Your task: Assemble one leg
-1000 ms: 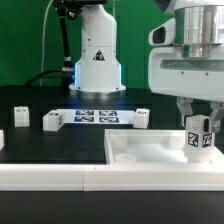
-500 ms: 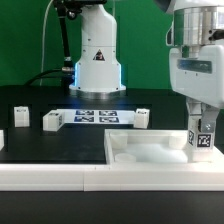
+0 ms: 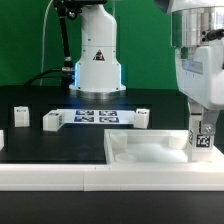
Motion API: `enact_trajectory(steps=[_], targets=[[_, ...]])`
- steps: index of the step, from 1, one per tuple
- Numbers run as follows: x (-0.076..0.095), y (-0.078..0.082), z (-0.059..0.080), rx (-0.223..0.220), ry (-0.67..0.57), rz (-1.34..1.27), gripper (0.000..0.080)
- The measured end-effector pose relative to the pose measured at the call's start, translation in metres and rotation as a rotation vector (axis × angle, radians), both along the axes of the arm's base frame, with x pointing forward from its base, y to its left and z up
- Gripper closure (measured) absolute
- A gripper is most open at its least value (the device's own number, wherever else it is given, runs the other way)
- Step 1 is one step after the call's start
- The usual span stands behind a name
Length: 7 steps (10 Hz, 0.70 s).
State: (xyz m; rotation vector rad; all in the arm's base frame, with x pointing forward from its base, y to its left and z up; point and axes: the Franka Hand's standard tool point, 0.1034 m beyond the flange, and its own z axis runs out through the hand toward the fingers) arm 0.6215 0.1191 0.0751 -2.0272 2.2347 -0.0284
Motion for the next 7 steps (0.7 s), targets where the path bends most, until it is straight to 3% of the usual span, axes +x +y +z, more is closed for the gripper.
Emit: enact_trajectory(steps=[1,2,7], targets=[[-0.0001,0.0002,-0.0001,0.0,0.0,0.0,0.018],[-0.0001,0.0003,-0.0001,0.0,0.0,0.001,0.0159],[0.0001,-0.0005,0.0,-0.037,-0.025,0.359,0.0151]])
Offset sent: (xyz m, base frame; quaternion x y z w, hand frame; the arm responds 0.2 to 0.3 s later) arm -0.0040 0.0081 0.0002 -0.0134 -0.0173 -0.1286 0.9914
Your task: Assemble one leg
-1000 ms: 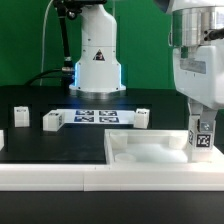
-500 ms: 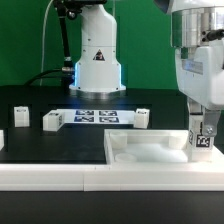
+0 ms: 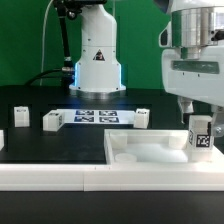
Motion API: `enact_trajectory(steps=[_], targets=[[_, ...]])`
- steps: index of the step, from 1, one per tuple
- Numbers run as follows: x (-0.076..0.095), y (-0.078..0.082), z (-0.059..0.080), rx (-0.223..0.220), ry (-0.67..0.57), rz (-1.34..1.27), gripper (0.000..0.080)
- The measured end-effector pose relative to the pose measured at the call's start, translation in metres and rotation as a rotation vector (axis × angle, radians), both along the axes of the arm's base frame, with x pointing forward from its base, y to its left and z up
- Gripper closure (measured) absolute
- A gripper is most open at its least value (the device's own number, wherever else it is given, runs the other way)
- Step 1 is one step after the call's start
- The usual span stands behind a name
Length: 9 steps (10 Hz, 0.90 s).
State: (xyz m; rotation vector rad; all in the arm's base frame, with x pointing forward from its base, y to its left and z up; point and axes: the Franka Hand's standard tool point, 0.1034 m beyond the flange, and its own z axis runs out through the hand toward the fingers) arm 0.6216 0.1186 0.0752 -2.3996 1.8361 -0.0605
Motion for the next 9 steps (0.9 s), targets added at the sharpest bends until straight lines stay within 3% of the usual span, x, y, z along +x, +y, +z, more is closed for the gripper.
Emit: enact_trajectory(steps=[4,9], targets=[[0.0014,-0.0017,0.0009,-0.045,-0.026,0.372,0.0151],[0.005,-0.0013,0.0041,-0.133,-0.055,0.913,0.0151]])
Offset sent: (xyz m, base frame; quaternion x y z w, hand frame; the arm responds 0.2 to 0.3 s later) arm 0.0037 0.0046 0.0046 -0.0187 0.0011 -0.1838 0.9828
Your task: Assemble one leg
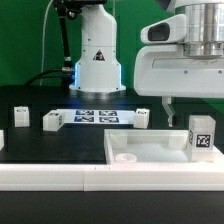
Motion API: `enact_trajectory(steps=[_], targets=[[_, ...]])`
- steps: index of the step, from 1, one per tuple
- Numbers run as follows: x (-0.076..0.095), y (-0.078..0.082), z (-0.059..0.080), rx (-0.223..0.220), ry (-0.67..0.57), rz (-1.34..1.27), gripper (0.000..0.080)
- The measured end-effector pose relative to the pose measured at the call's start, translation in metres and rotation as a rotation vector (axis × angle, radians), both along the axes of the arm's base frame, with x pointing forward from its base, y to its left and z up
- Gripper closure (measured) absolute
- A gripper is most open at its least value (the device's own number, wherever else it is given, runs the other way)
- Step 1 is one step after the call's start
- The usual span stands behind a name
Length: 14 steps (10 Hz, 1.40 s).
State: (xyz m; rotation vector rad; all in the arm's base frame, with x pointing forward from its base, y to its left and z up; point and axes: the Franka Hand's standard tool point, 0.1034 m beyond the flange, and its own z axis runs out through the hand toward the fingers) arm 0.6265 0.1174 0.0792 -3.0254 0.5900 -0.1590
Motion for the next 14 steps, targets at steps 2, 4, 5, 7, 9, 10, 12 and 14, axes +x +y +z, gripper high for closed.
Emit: enact_trajectory(steps=[2,4,5,7,9,10,12,14], targets=[[-0.0002,0.0005,0.0,-0.035,-0.004,0.152,0.0151],[-0.0011,0.0001,-0.0026,-0.078,-0.002,0.283,0.0151],[-0.0012,-0.0001,-0.0029,-0.079,-0.002,0.283,0.0151],[-0.001,-0.0006,-0.0029,-0.079,-0.002,0.282,0.0252],[-0.001,-0.0006,-0.0029,-0.079,-0.003,0.281,0.0508],[-0.001,-0.0008,-0.003,-0.078,-0.002,0.273,0.0508],[-0.0008,-0.0007,-0.0032,-0.065,-0.005,0.178,0.0508],[-0.0019,-0.0054,-0.0035,-0.044,-0.022,0.019,0.0508]])
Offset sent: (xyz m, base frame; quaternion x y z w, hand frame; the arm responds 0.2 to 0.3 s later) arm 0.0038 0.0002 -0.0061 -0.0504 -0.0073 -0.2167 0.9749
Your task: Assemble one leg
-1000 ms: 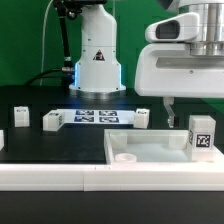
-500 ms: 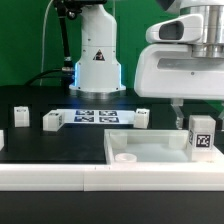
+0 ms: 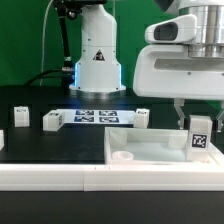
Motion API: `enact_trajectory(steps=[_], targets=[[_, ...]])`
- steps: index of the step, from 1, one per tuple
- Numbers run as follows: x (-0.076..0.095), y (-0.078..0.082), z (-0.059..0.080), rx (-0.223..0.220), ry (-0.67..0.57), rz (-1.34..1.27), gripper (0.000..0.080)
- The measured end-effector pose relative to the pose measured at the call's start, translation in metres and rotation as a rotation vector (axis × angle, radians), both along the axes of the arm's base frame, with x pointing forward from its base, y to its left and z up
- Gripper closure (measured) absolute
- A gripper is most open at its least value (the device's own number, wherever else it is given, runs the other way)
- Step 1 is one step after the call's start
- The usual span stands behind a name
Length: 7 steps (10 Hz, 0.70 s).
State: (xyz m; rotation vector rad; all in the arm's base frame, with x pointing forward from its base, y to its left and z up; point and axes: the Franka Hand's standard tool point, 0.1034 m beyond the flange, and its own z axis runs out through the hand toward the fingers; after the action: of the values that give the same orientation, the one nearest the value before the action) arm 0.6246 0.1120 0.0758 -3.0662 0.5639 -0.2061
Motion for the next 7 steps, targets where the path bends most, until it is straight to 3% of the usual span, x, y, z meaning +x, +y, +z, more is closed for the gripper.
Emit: enact_trajectory(steps=[3,6,7], targets=[[-0.0026,-0.0116,-0.0005,0.009,-0.023,-0.168,0.0504],[-0.0026,-0.0121,-0.0009,0.006,-0.023,-0.16,0.0501],[-0.0028,-0.0121,-0.0012,0.006,-0.022,-0.16,0.0266]])
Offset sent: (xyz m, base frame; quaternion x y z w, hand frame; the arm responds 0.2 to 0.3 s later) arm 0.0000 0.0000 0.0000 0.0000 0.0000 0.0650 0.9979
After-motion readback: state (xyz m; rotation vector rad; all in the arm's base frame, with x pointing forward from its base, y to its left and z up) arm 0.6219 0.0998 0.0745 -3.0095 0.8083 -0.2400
